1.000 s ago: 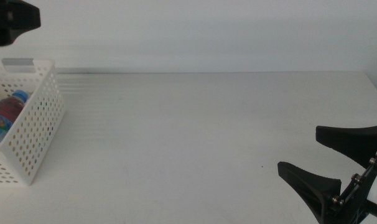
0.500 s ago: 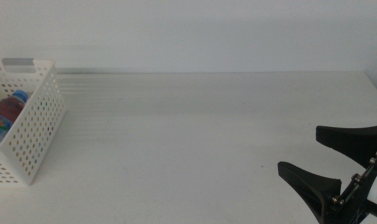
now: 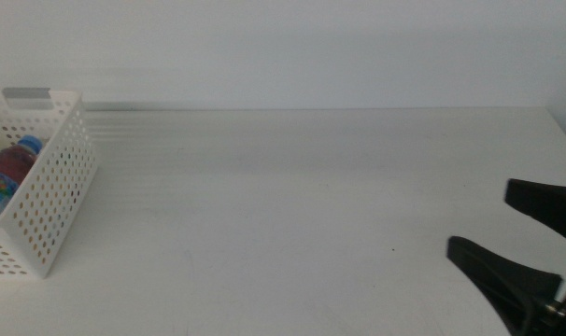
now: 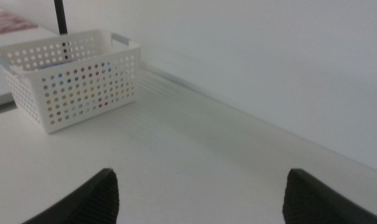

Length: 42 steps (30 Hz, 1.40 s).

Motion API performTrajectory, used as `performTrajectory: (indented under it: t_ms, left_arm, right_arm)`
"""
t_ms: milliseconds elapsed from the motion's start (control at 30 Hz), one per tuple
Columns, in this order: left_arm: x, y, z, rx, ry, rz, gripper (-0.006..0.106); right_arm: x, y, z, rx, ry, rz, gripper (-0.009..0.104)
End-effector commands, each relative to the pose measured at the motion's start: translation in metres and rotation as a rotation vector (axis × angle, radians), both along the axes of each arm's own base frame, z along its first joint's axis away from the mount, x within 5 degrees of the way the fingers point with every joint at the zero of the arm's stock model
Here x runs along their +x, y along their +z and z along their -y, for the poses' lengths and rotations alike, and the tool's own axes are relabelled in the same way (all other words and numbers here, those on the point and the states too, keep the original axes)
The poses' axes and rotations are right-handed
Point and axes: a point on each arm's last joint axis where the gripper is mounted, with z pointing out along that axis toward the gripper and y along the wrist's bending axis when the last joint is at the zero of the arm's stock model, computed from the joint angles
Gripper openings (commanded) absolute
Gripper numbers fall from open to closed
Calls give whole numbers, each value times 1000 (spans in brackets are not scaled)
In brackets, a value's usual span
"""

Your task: Use arms to grab the bottles and put them into the dustbin to the left of the table.

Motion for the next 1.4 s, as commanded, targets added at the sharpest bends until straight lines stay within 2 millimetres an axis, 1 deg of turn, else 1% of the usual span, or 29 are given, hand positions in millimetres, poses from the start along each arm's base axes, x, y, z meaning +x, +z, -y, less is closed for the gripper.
performTrajectory:
  t_ms: [0,133,267,367,500,567,633,733,833,1000,1133,1200,1267,1367]
  left_arm:
    - [-1,14,0,-31,1,94,90]
    - [-3,13,0,-33,1,99,90]
    - [-13,7,0,-60,-5,116,90]
    - [-17,-9,1,-88,-12,94,90]
    - [-22,-38,-1,-106,1,116,90]
    - [-25,-56,-2,-109,12,139,90]
    - [-29,-79,-3,-109,20,140,90]
    - [-36,-115,-4,-95,26,106,90]
    - [-44,-145,-6,-88,32,85,90]
    - [-52,-185,-7,-85,44,69,90]
    - [-55,-208,-7,-84,44,58,90]
    - [-55,-216,-7,-84,44,53,90]
    - [-56,-218,-7,-81,40,23,90]
    - [-56,-217,-7,-82,42,40,90]
  right_arm:
    - [-3,15,7,72,-26,102,76]
    - [-5,13,29,91,-163,144,76]
    - [-9,4,53,94,-352,181,76]
    - [-16,-6,67,92,-475,205,76]
    - [-30,-17,80,100,-600,262,76]
    - [-36,-23,83,113,-636,282,76]
    - [-41,-31,85,130,-662,290,76]
    - [-45,-41,87,135,-688,298,76]
    - [-46,-51,88,133,-699,297,76]
    - [-50,-62,88,136,-698,306,76]
    - [-51,-69,88,138,-698,311,76]
    - [-51,-76,88,136,-699,306,76]
    - [-51,-79,87,127,-699,280,76]
    - [-51,-79,87,125,-699,276,76]
